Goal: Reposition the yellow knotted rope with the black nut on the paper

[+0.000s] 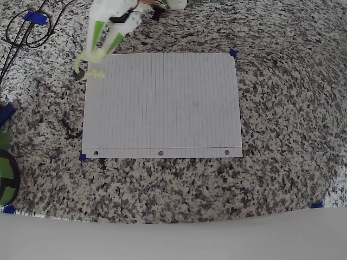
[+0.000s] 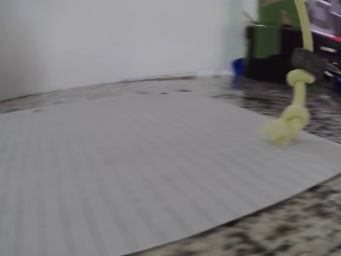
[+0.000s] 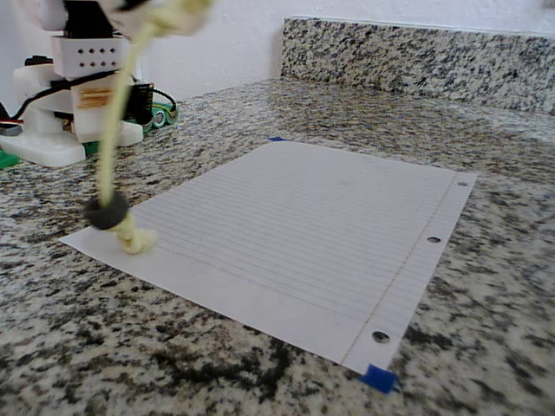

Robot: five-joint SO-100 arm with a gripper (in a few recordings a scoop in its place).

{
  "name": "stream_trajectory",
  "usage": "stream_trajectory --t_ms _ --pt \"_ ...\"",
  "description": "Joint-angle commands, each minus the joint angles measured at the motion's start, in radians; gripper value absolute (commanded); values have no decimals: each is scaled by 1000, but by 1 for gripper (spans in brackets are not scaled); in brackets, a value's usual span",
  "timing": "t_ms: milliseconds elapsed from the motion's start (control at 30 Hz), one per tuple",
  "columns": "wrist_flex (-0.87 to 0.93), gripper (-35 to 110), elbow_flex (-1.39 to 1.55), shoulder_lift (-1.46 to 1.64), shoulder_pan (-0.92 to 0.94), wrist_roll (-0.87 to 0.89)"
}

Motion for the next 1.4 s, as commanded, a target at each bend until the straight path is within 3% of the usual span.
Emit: stream_trajectory --t_ms 0,433,867,1233,1367 --pt "78 0 -6 35 -100 -2" --pt "328 0 55 77 -379 -141" --pt "555 0 54 140 -541 -160" --pt "581 0 55 143 -695 -545" --pt "561 0 55 146 -719 -781"
